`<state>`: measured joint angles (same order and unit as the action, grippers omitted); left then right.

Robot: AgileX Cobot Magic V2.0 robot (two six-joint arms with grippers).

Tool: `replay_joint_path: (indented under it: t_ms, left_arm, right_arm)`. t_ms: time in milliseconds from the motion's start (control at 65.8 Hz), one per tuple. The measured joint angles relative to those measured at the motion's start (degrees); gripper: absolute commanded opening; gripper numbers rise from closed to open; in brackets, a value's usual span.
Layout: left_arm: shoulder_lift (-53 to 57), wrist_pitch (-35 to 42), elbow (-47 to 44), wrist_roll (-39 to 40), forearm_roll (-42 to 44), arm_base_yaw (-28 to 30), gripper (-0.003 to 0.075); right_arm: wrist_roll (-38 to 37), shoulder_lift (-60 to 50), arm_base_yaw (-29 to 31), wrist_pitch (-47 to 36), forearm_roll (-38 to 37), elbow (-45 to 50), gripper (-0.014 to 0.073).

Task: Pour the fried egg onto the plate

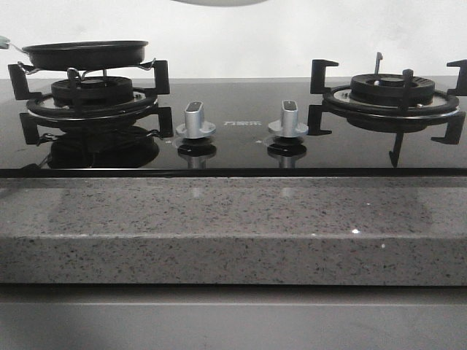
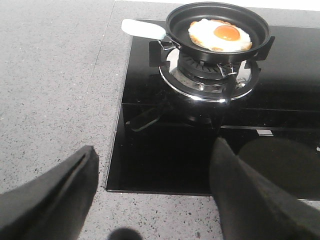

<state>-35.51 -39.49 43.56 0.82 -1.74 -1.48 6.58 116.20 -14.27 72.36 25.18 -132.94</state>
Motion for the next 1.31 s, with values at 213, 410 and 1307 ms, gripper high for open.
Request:
replay_joint_path:
  t_ms: [213, 410, 1307]
  left_arm:
    - [0.0, 0.0, 0.0, 0.0, 0.0, 0.0, 0.048]
    - [0.0, 0.0, 0.0, 0.0, 0.0, 0.0, 0.048]
    - [0.0, -0.27, 0.0, -0.09, 0.0, 0.0, 0.0618]
  right_arm:
    - [0.17, -8.09, -0.23, 0.0, -0.95, 12.85, -0.0066]
    - [1.36, -12.76, -1.33, -0.17, -1.28, 25.87, -0.0066]
    - [1.83, -13.62, -1.78, -9.59, -2.01, 42.05, -0.0066]
